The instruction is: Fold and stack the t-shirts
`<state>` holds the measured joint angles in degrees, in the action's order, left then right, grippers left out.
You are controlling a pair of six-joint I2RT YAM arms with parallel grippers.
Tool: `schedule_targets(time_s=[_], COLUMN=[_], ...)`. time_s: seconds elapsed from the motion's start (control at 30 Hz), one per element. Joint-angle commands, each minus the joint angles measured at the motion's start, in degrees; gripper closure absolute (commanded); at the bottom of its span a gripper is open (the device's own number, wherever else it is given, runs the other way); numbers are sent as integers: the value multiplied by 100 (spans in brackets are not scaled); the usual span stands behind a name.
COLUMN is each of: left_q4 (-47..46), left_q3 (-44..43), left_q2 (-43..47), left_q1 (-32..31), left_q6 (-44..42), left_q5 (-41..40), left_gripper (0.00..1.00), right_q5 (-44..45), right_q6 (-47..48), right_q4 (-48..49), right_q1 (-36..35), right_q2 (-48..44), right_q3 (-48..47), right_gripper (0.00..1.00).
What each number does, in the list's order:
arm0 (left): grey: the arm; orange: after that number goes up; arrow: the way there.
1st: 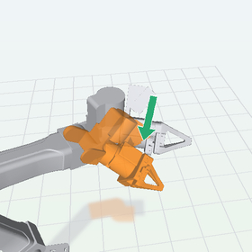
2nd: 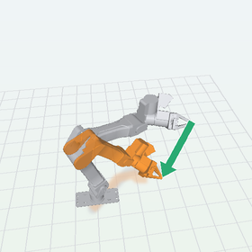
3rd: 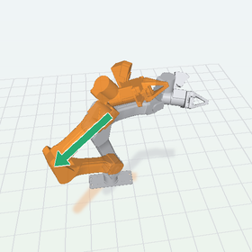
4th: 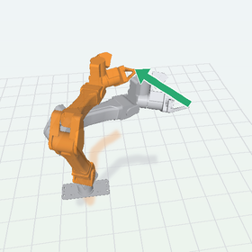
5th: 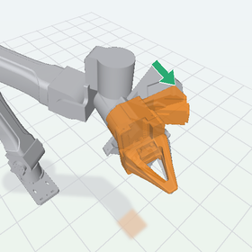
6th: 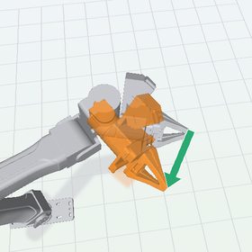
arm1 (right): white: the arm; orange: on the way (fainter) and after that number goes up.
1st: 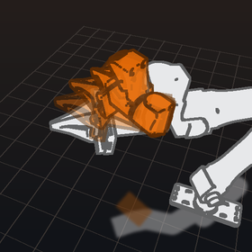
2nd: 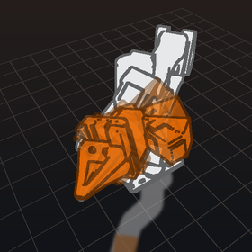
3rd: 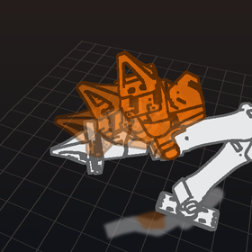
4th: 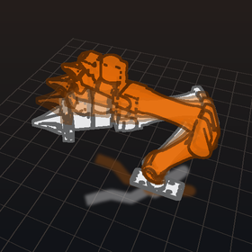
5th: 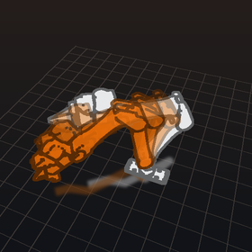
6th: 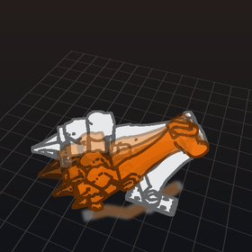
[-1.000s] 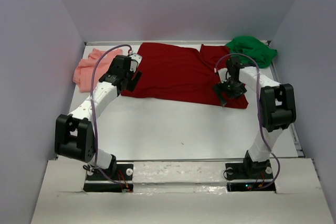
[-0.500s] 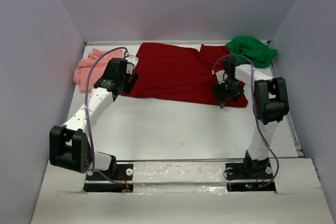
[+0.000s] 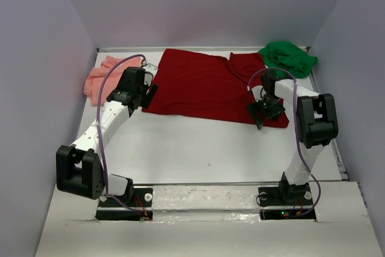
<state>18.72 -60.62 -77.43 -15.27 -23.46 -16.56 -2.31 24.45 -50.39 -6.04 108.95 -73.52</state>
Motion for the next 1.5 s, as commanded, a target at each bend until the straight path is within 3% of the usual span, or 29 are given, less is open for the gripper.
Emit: schedule_targets(time_s=[0.0, 0.17, 0.5, 0.9, 1.07, 1.47], left_q4=[26, 26, 9, 70, 123, 264], left_q3=[76, 156, 288, 173, 33, -389], left_q2=[298, 342, 325, 123, -61, -949], left_q1=[24, 32, 24, 6, -20, -161], left_q6=[-53, -35, -9, 132, 167, 158], left_q5=[-14, 65, 188, 302, 258, 320], left_gripper=[1, 1, 1, 1, 1, 2], right_q5=[-104, 116, -129, -1693, -1940, -728], right_q6=[7, 139, 253, 710, 790, 438], right_q4=[-471, -629, -1235, -2361, -2213, -604], right_q1=[261, 648, 648, 648, 403, -221], right_q2=[136, 100, -189, -383, -102, 978], right_q3=[435, 321, -355, -2746, -3160, -3511], right_gripper=[0, 0, 0, 0, 0, 11])
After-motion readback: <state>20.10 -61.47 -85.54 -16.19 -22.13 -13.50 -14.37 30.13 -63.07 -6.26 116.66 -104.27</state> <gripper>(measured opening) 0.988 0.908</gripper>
